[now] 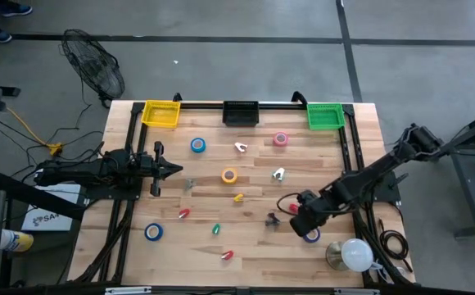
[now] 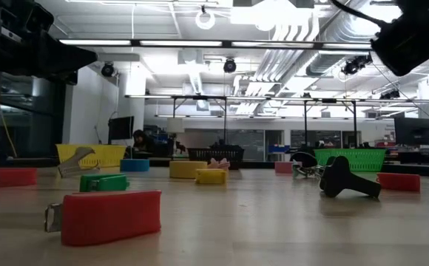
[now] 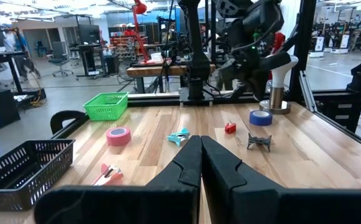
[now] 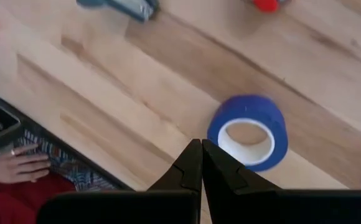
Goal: Pick and place Stapler, Stapler remover, tape
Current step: Put the dark blue tape into the green bin
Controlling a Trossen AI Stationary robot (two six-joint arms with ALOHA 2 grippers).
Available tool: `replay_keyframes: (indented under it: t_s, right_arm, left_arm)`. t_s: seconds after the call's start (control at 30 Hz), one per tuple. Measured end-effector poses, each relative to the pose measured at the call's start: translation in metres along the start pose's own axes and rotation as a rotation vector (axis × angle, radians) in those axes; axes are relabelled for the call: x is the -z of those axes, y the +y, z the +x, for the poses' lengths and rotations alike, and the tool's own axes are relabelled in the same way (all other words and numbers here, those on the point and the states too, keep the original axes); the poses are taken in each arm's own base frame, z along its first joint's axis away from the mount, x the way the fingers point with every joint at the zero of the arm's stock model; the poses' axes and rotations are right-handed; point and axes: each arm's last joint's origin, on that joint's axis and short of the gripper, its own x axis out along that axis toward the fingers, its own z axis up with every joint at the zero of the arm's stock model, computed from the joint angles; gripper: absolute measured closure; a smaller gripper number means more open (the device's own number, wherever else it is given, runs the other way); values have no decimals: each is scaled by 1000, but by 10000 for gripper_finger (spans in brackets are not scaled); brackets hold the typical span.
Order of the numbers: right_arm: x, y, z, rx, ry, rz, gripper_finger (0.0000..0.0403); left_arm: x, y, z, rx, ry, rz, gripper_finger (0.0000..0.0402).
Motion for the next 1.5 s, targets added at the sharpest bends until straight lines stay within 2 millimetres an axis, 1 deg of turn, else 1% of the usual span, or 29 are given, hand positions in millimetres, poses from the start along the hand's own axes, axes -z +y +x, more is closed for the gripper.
replay_keyframes:
  t_s: [0.13,0.33,0.47,0.67,0.77,0.87,1.1,1.2,1.33,1.5]
  right_arm:
    - [4,0,1,1,12,9,402]
    - [5,-1,1,6,-27,11,399]
    - [5,-2,1,15,-84,6,370]
    - [5,-4,1,31,-96,8,295]
    - [6,-3,1,21,-91,14,268]
    - [8,-1,2,-3,-90,19,255]
    - [20,2,3,-45,-96,24,253]
    - [26,2,10,-34,-98,37,253]
    - [30,5,30,1,-48,38,253]
    - [30,7,53,56,8,46,253]
  left_arm:
    - [0,0,0,0,0,0,400]
    - [0,0,0,0,0,0,400]
    - [0,0,0,0,0,0,400]
    - [0,0,0,0,0,0,400]
    - [0,0,0,0,0,0,400]
    - [0,0,0,0,0,0,400]
    - [0,0,0,0,0,0,400]
    - [0,0,0,0,0,0,400]
    - [0,0,0,0,0,0,400]
    - [0,0,0,0,0,0,400]
